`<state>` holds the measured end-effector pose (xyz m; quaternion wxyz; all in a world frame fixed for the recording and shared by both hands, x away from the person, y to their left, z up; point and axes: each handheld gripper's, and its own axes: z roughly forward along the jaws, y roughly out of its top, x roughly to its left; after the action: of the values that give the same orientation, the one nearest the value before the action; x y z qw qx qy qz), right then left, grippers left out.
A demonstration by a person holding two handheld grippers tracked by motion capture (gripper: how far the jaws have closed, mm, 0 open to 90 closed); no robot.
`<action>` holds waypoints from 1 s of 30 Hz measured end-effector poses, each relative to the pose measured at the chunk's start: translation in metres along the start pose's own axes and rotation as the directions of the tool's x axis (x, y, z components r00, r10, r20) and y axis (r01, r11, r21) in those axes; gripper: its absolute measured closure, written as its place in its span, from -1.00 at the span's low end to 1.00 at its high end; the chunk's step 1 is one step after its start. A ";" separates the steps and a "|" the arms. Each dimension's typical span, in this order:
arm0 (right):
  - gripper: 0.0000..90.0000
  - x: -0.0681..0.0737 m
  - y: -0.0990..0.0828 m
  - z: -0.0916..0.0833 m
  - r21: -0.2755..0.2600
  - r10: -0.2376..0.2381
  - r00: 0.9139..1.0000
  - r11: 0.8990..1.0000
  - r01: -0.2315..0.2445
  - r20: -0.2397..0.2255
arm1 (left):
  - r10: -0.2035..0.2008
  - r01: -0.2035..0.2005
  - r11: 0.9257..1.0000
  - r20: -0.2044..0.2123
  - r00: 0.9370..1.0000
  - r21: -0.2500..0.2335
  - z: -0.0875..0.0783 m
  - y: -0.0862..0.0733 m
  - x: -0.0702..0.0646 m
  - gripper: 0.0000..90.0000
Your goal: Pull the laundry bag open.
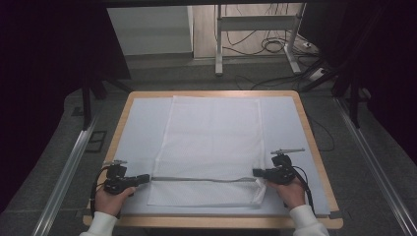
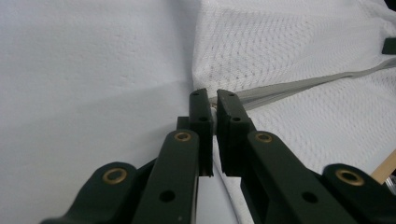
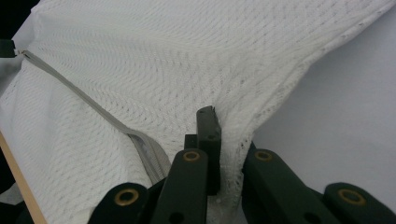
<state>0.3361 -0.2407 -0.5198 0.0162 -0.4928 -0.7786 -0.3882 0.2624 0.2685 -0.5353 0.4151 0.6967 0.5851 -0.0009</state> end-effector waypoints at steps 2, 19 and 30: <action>0.95 0.000 0.000 -0.001 -0.004 0.000 1.000 1.000 0.000 0.003 | 0.008 -0.008 1.000 -0.027 1.000 -0.020 -0.001 0.000 -0.003 0.85; -0.34 0.000 0.004 -0.035 -0.138 -0.103 0.985 0.983 0.122 0.136 | 0.187 -0.199 0.968 -0.087 0.978 -0.156 0.001 0.031 -0.045 -0.10; -0.49 -0.026 -0.006 -0.062 -0.193 -0.142 0.972 0.965 0.178 0.186 | 0.229 -0.237 0.960 -0.065 0.971 -0.150 0.015 0.043 -0.046 -0.28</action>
<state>0.3224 -0.3002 -0.4908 -0.1335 -0.4585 -0.7696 -0.4239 0.2902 0.2233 -0.4982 0.4521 0.7257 0.5068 0.1103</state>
